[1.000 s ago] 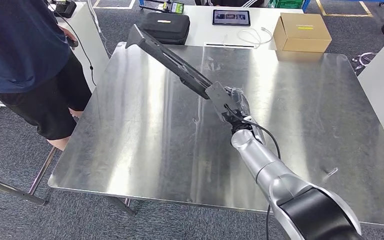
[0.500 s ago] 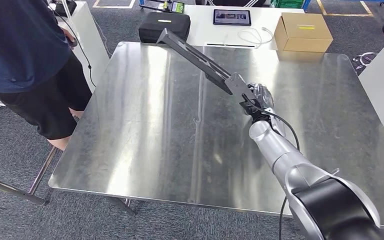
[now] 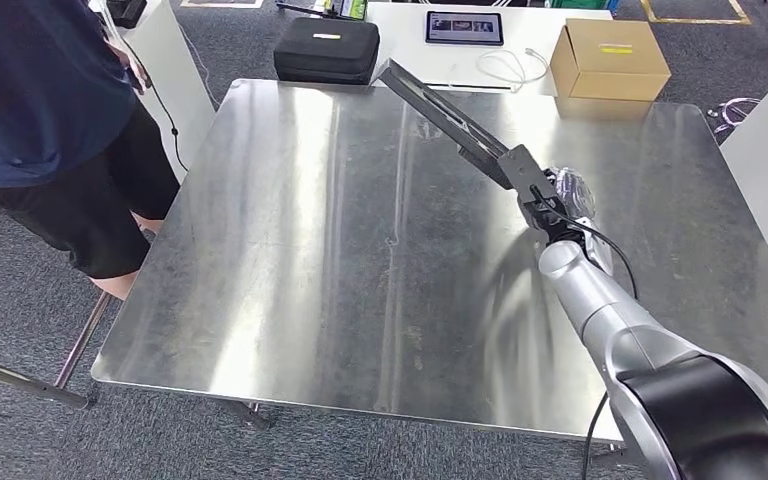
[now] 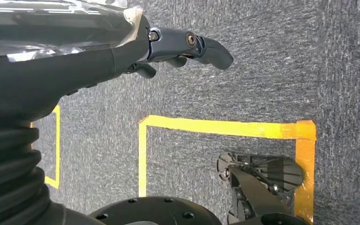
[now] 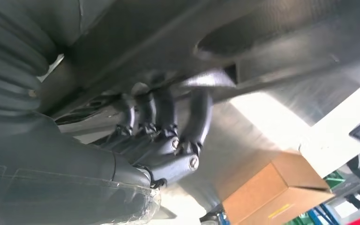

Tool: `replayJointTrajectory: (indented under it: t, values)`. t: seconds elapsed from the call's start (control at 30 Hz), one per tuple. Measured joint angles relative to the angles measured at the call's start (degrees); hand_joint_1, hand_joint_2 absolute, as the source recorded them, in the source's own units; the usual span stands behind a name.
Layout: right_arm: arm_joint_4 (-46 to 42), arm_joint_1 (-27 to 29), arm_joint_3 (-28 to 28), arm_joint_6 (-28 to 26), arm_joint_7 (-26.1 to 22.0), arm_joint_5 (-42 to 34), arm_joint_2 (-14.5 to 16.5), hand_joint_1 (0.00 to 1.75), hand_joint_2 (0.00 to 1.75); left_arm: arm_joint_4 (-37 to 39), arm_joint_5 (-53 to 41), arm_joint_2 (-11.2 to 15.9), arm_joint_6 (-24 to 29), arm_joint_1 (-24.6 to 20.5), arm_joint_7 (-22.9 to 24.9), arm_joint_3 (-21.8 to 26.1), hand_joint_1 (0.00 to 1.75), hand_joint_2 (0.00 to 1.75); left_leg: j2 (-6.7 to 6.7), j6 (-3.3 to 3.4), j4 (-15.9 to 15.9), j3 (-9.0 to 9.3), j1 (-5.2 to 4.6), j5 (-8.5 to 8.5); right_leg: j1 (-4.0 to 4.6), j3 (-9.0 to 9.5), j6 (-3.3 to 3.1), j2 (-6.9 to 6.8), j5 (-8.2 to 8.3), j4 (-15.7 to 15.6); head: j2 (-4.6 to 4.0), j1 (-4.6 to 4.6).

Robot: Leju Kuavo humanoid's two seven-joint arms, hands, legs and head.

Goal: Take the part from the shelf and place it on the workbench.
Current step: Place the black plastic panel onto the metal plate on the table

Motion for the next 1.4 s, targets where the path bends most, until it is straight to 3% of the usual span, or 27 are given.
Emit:
replayJointTrajectory:
  t: [0.07,0.73,1.13,1.4]
  values:
    - [0.1,0.0,-0.3,0.3,-0.7,0.2,-0.3,0.00,0.00,0.0,0.0,0.1,0.1,0.0,0.1,-0.1,0.00,0.00,0.01,0.00,-0.1,-0.02,0.00,-0.04,0.01,-0.04,0.00,0.02,0.00,0.0,0.00,0.01]
    - [0.0,-1.1,-1.1,1.5,-5.1,0.7,0.9,0.00,0.00,0.0,-0.1,0.4,0.0,0.0,1.7,-0.2,0.00,0.00,-0.05,0.02,-0.2,0.55,0.00,-0.11,0.00,0.55,-0.01,-0.03,0.01,0.0,0.00,0.01]
    - [-1.1,-3.6,-1.1,3.0,-9.8,2.3,4.3,0.00,0.00,0.0,0.1,0.4,0.8,0.0,2.2,-0.2,0.00,0.00,-0.01,0.01,-0.2,0.86,0.00,-0.11,0.02,0.83,-0.02,-0.02,0.01,0.0,0.00,-0.01]
    - [-1.6,-4.5,-1.1,3.2,-10.4,2.5,5.5,0.00,0.00,0.0,0.1,0.4,0.8,0.0,2.2,-0.2,0.00,0.00,-0.03,0.01,-0.2,0.94,0.00,-0.11,0.00,0.94,-0.01,-0.02,0.01,0.0,0.00,0.01]
